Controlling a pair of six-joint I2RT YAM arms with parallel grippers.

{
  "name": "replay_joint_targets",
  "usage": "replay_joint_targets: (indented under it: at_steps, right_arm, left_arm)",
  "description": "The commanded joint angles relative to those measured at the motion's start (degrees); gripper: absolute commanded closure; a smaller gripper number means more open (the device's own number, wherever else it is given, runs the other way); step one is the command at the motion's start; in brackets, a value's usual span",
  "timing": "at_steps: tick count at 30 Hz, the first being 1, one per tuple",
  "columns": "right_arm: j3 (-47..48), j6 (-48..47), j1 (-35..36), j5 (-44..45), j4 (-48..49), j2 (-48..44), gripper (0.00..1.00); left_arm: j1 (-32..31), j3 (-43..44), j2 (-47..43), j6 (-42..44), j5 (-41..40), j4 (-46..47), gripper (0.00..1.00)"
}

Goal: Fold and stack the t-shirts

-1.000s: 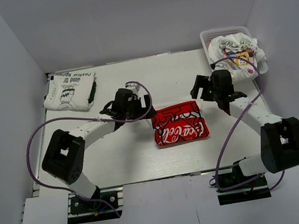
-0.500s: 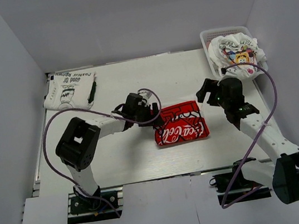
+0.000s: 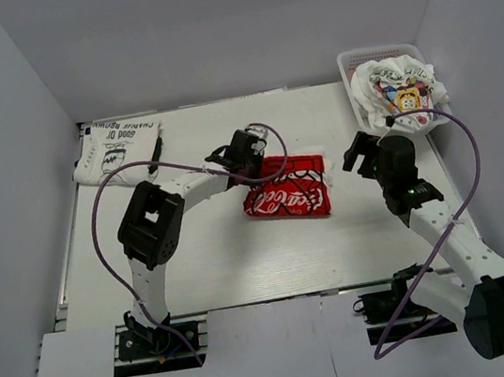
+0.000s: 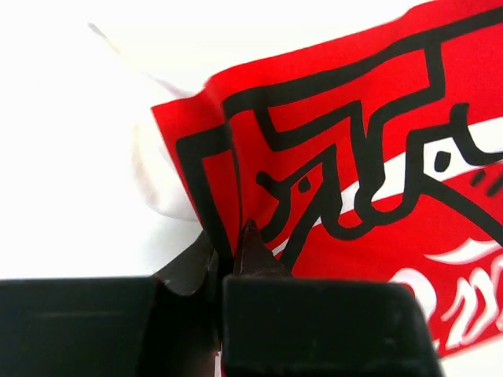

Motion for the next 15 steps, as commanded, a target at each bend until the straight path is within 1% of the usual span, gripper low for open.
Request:
replay_joint_targets:
  at_steps: [1, 2, 3, 4, 5, 6, 7, 10, 14, 15]
  right_arm:
    - [-0.8, -1.3, -0.1, 6.0, 0.7, -2.0, 0.1]
    - [-1.2, -1.6, -0.1, 7.2, 1.0, -2.1, 0.1]
    - [-1.4, -1.6, -0.2, 7.7, 1.0, -2.3, 0.1]
    - [-1.4, -1.6, -0.1, 8.4, 1.1, -2.3, 0.1]
    - [-1.7, -1.9, -0.3, 8.5, 1.5, -2.1, 0.1]
    - [-1.6, -2.1, -0.2, 8.9, 1.5, -1.9, 0.1]
    - [-1.5, -2.0, -0.1, 9.0, 1.5, -1.7, 0.1]
    - [-1.2, -2.2, -0.2, 9.2, 1.3, -0.9, 0.1]
    - [-0.8, -2.5, -0.3, 9.5, 1.3, 0.2, 0.1]
    - [-0.7, -2.4, -0.2, 9.8, 1.2, 0.3, 0.1]
  left_arm:
    - [1.1, 2.7, -4.9, 14.8, -18.2, -3.2, 1.0]
    - [1.7, 2.2, -5.9, 17.6, -19.3, -0.9, 1.0]
    - [2.2, 0.6, -8.2, 22.5, -23.1, 0.6, 1.0]
    - [2.2, -0.6, -9.5, 25.2, -25.1, 2.4, 1.0]
    - [2.2, -2.0, -10.8, 28.5, -26.7, 6.4, 1.0]
    - [2.2, -5.1, -12.2, 31.8, -29.0, 8.7, 1.0]
    - [2.9, -6.6, -14.8, 37.0, -29.0, 10.7, 1.0]
    - [5.6, -8.6, -17.8, 42.8, -29.6, 13.8, 1.0]
    - [10.9, -7.6, -20.4, 45.7, -27.2, 12.4, 1.0]
    - [13.1, -7.1, -21.1, 45.7, -25.2, 11.1, 1.0]
